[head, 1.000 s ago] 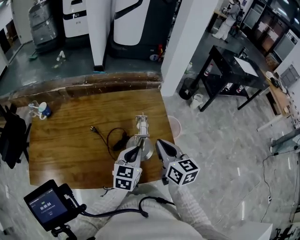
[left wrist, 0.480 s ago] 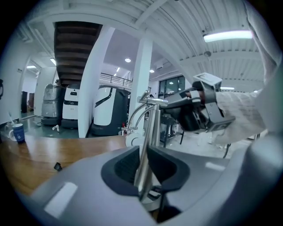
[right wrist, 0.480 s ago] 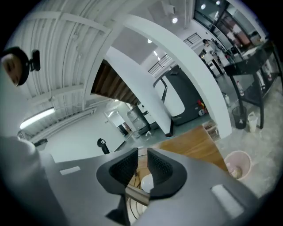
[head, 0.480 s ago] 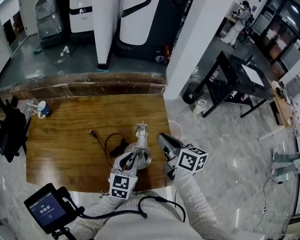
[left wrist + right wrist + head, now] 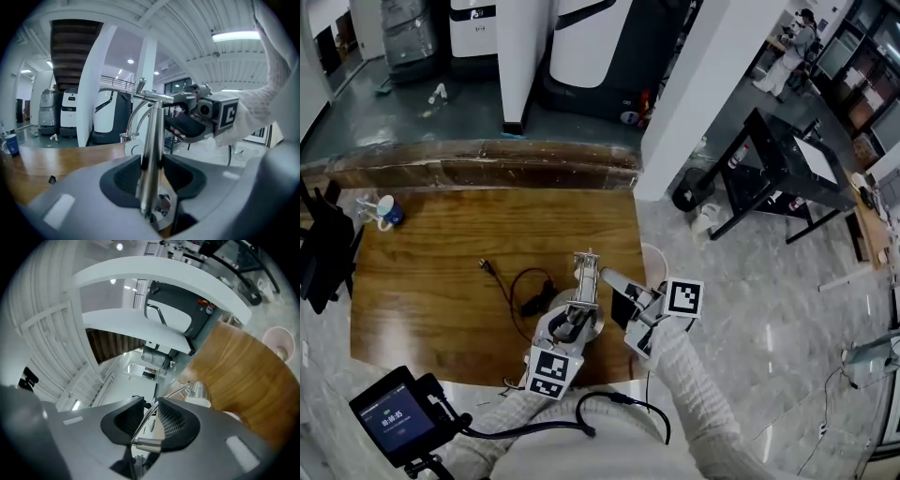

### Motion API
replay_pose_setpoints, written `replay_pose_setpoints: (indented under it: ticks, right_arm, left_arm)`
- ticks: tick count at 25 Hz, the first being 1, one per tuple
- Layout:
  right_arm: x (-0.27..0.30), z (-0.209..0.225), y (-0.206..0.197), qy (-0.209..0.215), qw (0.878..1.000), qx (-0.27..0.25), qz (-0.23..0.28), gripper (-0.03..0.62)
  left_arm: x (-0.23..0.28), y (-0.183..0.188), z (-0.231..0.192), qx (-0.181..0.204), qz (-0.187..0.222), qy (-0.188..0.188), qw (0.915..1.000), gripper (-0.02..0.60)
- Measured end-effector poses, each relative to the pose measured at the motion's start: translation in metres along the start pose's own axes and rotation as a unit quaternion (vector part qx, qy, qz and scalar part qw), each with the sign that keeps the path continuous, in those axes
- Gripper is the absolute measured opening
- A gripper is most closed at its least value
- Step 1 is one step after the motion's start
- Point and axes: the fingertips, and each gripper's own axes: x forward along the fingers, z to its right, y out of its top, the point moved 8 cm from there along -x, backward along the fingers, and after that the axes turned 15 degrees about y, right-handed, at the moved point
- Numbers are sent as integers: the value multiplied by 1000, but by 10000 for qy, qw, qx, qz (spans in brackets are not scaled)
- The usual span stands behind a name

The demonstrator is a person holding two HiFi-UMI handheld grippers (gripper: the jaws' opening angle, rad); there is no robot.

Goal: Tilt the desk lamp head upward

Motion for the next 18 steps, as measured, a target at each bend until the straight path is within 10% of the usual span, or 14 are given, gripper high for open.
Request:
replay_pose_setpoints:
  ticks: [18]
  right_arm:
    - [30,46,2,367,9786,1952,-530,130]
  left_arm:
    - [-3,-1,4,193,-13,102,9998,144]
